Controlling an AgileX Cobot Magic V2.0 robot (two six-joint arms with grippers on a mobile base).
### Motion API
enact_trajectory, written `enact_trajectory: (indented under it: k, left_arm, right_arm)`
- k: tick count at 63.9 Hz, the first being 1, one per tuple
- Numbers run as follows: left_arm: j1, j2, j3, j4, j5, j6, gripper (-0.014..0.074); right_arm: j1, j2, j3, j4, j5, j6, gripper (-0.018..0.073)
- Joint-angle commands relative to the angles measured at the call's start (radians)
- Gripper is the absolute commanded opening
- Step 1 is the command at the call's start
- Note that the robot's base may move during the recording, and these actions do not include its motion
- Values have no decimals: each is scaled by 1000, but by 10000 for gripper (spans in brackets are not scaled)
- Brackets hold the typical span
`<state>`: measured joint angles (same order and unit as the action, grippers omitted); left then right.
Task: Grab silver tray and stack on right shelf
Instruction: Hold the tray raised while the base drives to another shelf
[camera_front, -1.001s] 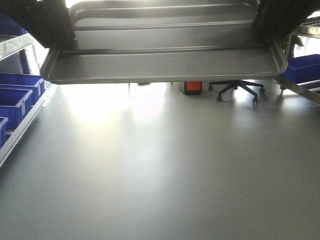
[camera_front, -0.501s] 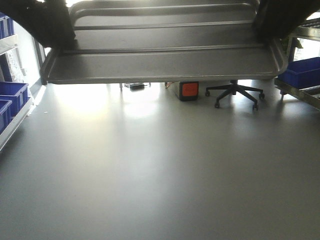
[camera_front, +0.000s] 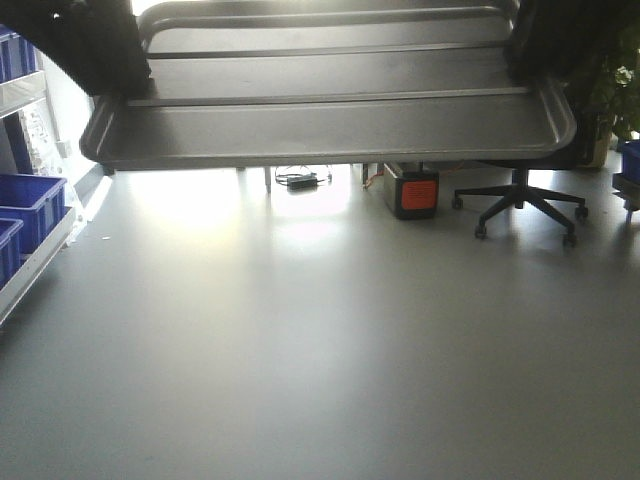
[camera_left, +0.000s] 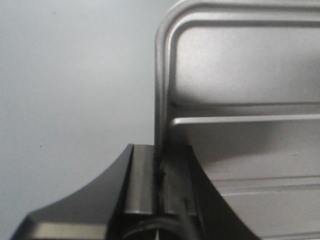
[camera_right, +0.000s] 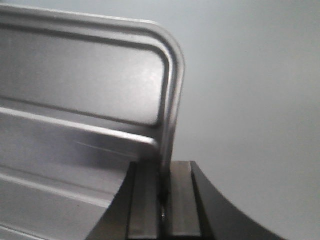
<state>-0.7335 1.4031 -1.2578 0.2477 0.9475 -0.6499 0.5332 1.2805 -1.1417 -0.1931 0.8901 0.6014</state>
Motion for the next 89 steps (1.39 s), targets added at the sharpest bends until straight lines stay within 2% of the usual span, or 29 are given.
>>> enact_trajectory:
  k: [1, 89]
  left_arm:
    - [-2, -38, -32, 55, -15, 0, -94]
    - [-2, -38, -32, 51, -15, 0, -94]
  right_arm:
    - [-3, -32, -35, -52, -13, -20, 58]
    - [-5, -32, -35, -52, -11, -20, 58]
